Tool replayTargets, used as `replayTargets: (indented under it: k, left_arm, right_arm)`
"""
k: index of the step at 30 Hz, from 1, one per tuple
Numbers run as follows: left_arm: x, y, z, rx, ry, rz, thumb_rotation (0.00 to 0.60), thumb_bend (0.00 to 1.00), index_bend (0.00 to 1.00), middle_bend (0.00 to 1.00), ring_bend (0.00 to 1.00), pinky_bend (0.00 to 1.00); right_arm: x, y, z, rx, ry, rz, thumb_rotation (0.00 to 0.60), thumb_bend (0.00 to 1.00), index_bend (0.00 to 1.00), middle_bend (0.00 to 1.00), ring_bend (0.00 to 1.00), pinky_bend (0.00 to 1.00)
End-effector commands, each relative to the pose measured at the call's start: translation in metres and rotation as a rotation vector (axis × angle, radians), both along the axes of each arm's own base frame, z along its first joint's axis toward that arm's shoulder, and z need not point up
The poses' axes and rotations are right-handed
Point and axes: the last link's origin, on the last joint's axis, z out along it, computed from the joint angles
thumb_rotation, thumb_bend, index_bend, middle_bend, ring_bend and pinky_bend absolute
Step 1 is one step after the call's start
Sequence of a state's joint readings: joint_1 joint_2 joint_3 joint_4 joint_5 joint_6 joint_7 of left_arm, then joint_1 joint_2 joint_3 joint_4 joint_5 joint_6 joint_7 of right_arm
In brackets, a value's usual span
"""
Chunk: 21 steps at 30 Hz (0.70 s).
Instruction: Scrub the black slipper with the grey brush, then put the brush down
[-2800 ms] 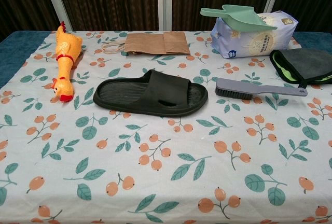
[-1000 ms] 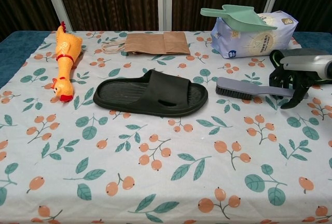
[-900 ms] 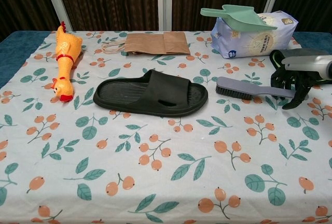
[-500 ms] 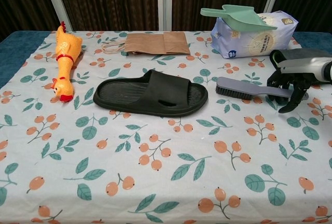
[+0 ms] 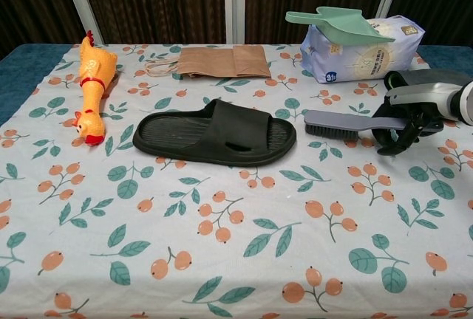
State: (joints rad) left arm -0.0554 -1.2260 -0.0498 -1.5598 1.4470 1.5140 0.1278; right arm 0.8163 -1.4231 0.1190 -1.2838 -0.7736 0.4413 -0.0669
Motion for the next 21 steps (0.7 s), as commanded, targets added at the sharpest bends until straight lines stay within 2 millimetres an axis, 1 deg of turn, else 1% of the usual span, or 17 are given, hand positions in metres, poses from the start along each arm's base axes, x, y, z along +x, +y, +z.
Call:
replayTargets:
  k: [1,3,5,9,11,15,18,21]
  left_arm:
    - [0.0,0.001,-0.001,-0.003,-0.001,-0.001,0.6,0.03,0.16,0.16,0.05,0.18]
    - [0.001,0.003,-0.002,-0.009,-0.003,-0.008,0.6,0.03,0.15,0.16,0.05,0.18]
    - [0.003,0.007,-0.004,-0.024,-0.008,-0.022,0.6,0.03,0.15,0.16,0.05,0.18]
    - [0.013,0.022,-0.009,-0.054,-0.022,-0.082,0.6,0.03,0.16,0.16,0.05,0.18]
    - [0.023,0.033,-0.013,-0.075,-0.045,-0.126,0.6,0.03,0.16,0.16,0.05,0.18]
    - [0.051,0.059,-0.024,-0.136,-0.099,-0.241,0.6,0.03,0.16,0.16,0.05,0.18]
    - [0.08,0.084,-0.038,-0.206,-0.143,-0.332,0.6,0.03,0.15,0.16,0.05,0.18]
    - [0.105,0.104,-0.052,-0.265,-0.185,-0.388,0.6,0.03,0.16,0.16,0.05,0.19]
  right_arm:
    - [0.001,-0.002,-0.001,-0.028,-0.02,0.012,0.6,0.25,0.84,0.78,0.89,1.0]
    - [0.002,-0.003,-0.001,-0.038,-0.026,0.018,0.6,0.26,0.91,0.82,0.94,1.0]
    - [0.003,-0.005,-0.001,-0.052,-0.03,0.033,0.6,0.31,0.98,0.86,0.97,1.0]
    - [0.007,-0.009,0.001,-0.092,-0.038,0.069,0.6,0.4,1.0,0.9,1.0,1.0]
    - [0.01,-0.011,0.004,-0.105,-0.048,0.084,0.6,0.44,1.0,0.93,1.0,1.0]
    - [0.02,-0.014,0.017,-0.107,-0.058,0.132,0.6,0.47,1.0,0.95,1.0,1.0]
    - [0.031,-0.017,0.035,-0.147,-0.053,0.207,0.6,0.48,1.0,0.96,1.0,1.0]
    - [0.041,-0.019,0.053,-0.18,-0.067,0.246,0.6,0.48,1.0,0.98,1.0,1.0]
